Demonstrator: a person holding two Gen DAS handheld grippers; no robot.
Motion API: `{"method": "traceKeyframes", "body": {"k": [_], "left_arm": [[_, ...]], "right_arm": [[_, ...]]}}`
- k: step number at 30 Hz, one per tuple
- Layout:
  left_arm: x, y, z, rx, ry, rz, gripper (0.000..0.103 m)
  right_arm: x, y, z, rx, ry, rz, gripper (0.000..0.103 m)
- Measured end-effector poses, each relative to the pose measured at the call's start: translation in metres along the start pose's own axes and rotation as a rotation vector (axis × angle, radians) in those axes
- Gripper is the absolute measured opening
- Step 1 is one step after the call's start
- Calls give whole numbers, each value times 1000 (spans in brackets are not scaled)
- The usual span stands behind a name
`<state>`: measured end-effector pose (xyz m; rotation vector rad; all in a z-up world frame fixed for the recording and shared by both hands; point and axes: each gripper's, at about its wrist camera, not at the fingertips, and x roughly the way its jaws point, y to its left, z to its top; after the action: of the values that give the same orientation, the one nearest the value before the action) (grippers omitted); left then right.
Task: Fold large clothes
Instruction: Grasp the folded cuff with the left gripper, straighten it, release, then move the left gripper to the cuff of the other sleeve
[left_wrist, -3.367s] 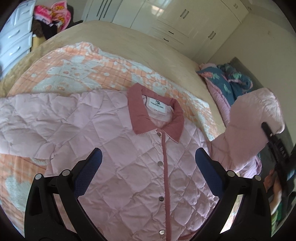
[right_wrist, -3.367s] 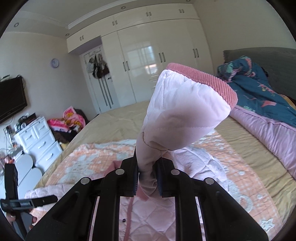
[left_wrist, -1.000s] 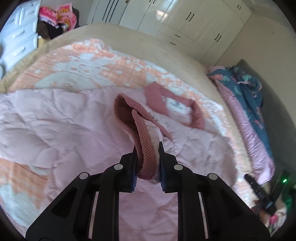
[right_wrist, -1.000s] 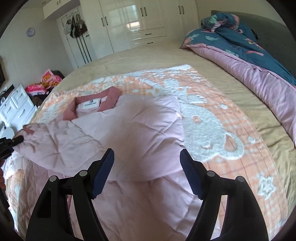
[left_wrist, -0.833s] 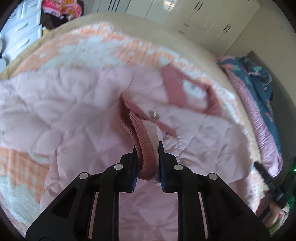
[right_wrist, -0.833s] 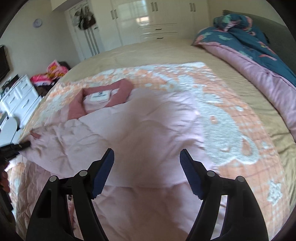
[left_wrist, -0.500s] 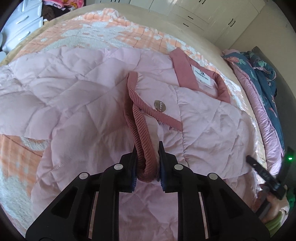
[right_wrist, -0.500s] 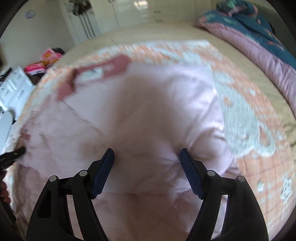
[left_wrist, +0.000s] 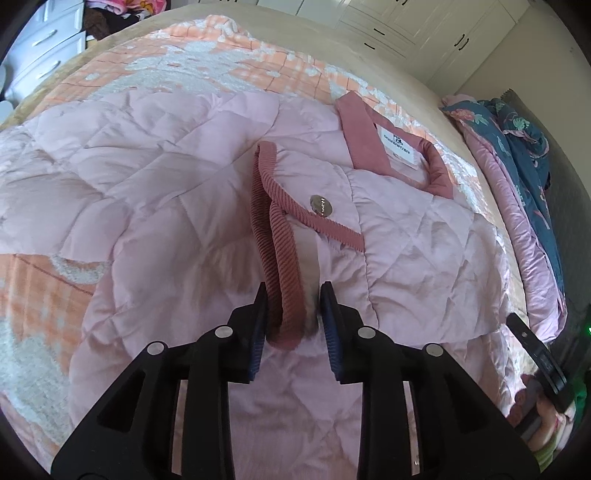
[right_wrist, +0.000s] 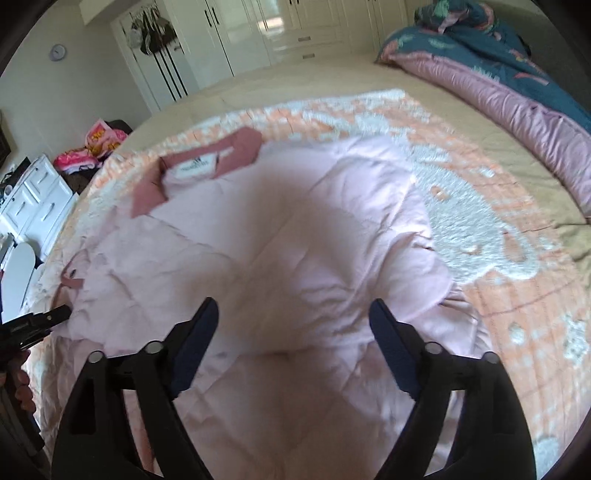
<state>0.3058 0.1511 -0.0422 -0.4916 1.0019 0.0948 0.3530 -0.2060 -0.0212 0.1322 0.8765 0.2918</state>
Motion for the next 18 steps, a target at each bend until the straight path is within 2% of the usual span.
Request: {"method": "traceKeyframes", "body": {"k": [2, 4, 9, 14, 18], "left_arm": [[-7, 0, -2, 1, -10, -5, 34], [-13, 1, -2, -3, -19, -7, 46], [-28, 2, -5, -17, -31, -14, 62], [-46, 2, -10, -4, -54, -15, 92], [-62, 9, -13, -16, -75, -41, 94]], "right_arm": [[-12, 1, -1, 3, -19, 3, 95], [-23, 4, -2, -1, -26, 8, 96], [-46, 13, -5, 11, -55, 29, 97], [-62, 30, -11, -14, -81, 33, 98], [-73, 47, -13, -37, -95, 39, 98]]}}
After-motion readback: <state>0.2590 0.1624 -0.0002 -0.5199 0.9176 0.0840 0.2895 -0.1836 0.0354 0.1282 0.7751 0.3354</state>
